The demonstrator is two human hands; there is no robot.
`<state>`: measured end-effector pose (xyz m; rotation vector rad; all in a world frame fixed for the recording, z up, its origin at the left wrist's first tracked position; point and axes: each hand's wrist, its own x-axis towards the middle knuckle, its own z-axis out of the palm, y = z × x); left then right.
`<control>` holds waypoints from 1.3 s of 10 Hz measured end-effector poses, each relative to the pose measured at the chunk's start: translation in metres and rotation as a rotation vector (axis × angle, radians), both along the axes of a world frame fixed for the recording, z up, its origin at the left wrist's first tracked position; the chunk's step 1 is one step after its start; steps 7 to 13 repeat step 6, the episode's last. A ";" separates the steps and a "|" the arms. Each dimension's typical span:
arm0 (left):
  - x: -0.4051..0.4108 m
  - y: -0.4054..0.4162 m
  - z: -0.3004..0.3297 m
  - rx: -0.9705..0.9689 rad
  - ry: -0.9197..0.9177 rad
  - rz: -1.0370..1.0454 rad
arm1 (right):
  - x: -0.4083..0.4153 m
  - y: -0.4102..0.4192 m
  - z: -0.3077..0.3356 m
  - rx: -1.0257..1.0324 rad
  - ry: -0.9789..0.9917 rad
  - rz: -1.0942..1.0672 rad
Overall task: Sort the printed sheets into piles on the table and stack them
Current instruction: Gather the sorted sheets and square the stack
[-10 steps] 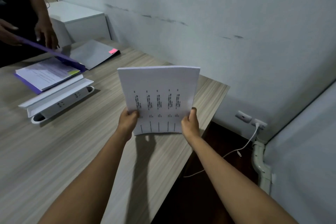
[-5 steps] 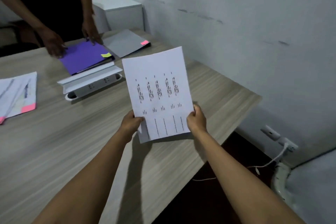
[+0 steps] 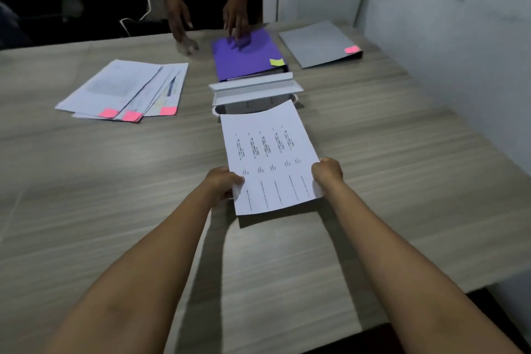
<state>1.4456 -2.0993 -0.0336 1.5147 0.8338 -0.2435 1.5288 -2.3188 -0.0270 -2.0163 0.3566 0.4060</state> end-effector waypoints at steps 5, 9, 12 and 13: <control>0.033 0.026 -0.024 0.078 0.030 0.112 | 0.040 0.037 -0.022 -0.006 0.079 -0.037; 0.037 0.028 -0.025 0.072 0.026 0.136 | 0.039 0.034 -0.016 -0.097 0.058 -0.029; 0.037 0.028 -0.025 0.072 0.026 0.136 | 0.039 0.034 -0.016 -0.097 0.058 -0.029; 0.037 0.028 -0.025 0.072 0.026 0.136 | 0.039 0.034 -0.016 -0.097 0.058 -0.029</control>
